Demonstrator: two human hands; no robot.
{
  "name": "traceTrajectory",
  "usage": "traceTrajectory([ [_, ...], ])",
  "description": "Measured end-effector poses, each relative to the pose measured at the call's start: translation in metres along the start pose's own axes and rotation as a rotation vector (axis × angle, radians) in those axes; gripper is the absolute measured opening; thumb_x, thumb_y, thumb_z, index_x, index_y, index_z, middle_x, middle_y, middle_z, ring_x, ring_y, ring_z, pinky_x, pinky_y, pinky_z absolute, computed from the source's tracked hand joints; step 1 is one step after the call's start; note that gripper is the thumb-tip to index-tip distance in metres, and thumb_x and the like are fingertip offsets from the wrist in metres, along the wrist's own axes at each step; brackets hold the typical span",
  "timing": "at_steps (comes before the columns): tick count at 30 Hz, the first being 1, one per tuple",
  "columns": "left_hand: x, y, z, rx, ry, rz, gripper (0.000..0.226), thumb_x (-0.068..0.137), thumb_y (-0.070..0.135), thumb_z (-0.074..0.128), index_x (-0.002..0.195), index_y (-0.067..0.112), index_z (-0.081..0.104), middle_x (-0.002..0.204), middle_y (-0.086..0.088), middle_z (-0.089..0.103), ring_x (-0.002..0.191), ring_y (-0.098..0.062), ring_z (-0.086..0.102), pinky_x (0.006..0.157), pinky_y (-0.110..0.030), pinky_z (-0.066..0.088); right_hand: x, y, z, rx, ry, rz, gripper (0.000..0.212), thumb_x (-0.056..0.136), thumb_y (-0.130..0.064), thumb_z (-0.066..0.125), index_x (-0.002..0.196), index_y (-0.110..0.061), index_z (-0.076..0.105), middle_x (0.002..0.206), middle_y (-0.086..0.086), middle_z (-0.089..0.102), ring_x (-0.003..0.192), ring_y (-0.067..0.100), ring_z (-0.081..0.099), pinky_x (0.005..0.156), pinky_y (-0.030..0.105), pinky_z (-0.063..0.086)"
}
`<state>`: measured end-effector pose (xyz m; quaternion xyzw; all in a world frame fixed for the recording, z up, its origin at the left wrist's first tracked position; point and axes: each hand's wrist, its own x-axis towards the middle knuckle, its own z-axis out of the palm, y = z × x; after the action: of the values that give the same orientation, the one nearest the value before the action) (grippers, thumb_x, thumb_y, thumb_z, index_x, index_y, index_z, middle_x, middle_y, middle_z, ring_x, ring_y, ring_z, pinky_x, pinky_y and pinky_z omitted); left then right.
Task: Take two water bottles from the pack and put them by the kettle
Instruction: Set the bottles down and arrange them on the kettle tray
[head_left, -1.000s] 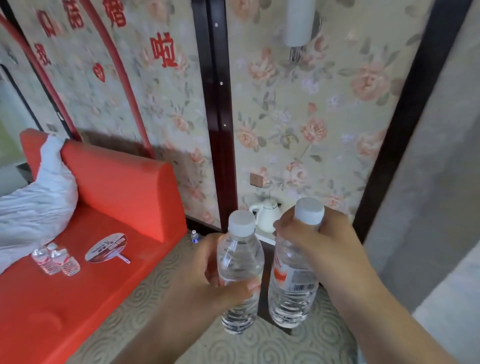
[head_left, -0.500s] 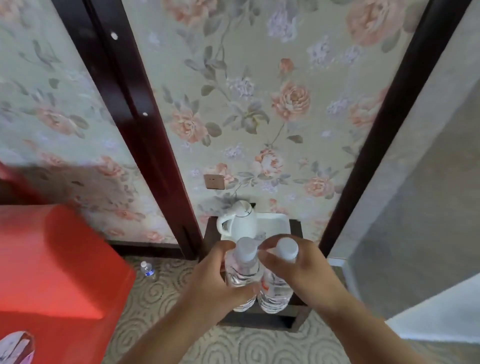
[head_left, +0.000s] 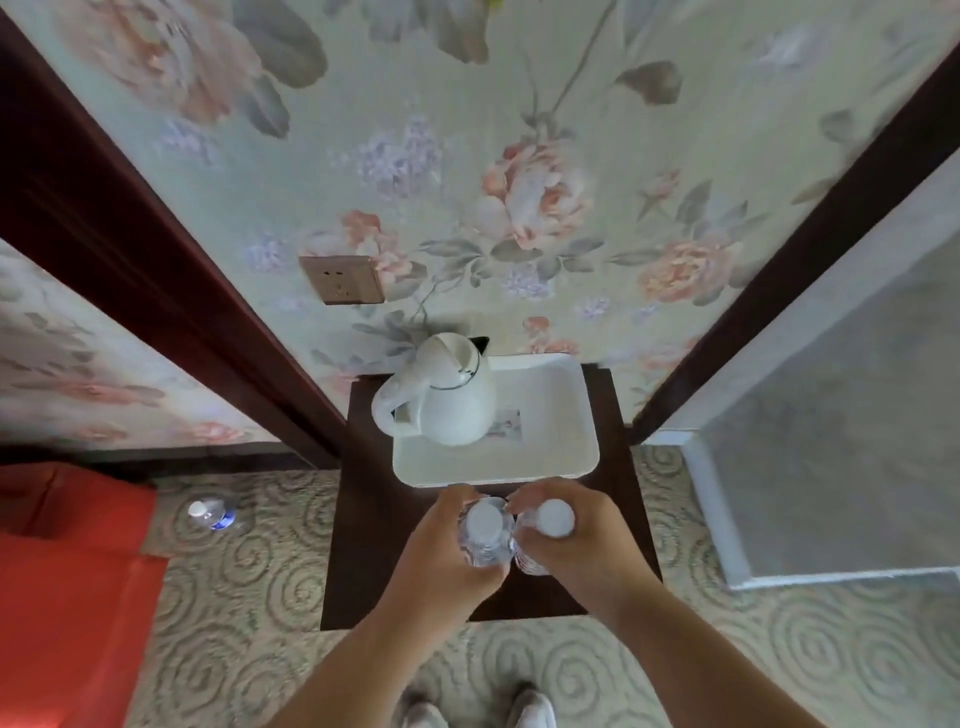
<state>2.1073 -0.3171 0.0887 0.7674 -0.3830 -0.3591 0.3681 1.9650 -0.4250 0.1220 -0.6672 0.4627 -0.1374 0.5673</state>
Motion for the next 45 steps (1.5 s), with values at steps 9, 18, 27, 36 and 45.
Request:
traceTrajectory([
  [9,0.036,-0.061,0.026,0.042,-0.093,-0.012,0.043,0.069,0.025,0.080,0.100,0.041,0.054,0.090,0.011,0.068,0.079,-0.009,0.069,0.064,-0.031,0.060,0.029,0.062,0.023,0.086,0.026,0.026,0.030,0.074,0.017,0.075,0.077,-0.013,0.078,0.101,-0.003,0.079,0.100,0.022,0.074,0.084,0.057,0.062],
  [18,0.028,-0.077,0.041,0.052,-0.057,0.051,0.058,0.072,0.032,0.080,0.119,0.045,0.049,0.108,0.024,0.058,0.100,-0.001,0.065,0.072,-0.007,0.053,0.030,0.095,0.030,0.056,-0.005,-0.120,0.023,0.077,0.015,0.080,0.080,-0.008,0.076,0.119,0.000,0.075,0.133,0.013,0.058,0.106,0.051,0.051],
  [27,0.029,-0.081,0.037,0.078,-0.108,0.018,0.071,0.070,0.037,0.080,0.128,0.048,0.042,0.122,0.026,0.054,0.111,0.006,0.059,0.084,-0.008,0.050,0.025,0.082,0.015,-0.205,-0.108,-0.001,0.057,0.077,-0.016,0.081,0.124,-0.041,0.062,0.120,-0.034,0.057,0.119,0.002,0.057,0.100,0.027,0.053],
  [36,0.035,-0.079,0.021,0.168,-0.167,0.040,0.065,0.066,0.036,0.085,0.119,0.055,0.053,0.113,0.028,0.064,0.101,0.003,0.066,0.086,-0.030,0.062,0.033,0.086,-0.012,-0.478,-0.237,0.044,0.079,0.075,-0.035,0.092,0.143,-0.040,0.053,0.133,-0.025,0.056,0.112,-0.001,0.059,0.096,0.018,0.051],
  [45,0.051,-0.062,0.011,0.206,-0.151,0.024,0.055,0.066,0.031,0.084,0.110,0.047,0.054,0.100,0.025,0.069,0.092,0.008,0.067,0.080,-0.024,0.060,0.063,0.066,-0.010,-0.538,-0.275,-0.075,0.065,0.076,-0.029,0.088,0.134,-0.037,0.060,0.123,-0.019,0.067,0.104,0.001,0.062,0.089,0.015,0.047],
])
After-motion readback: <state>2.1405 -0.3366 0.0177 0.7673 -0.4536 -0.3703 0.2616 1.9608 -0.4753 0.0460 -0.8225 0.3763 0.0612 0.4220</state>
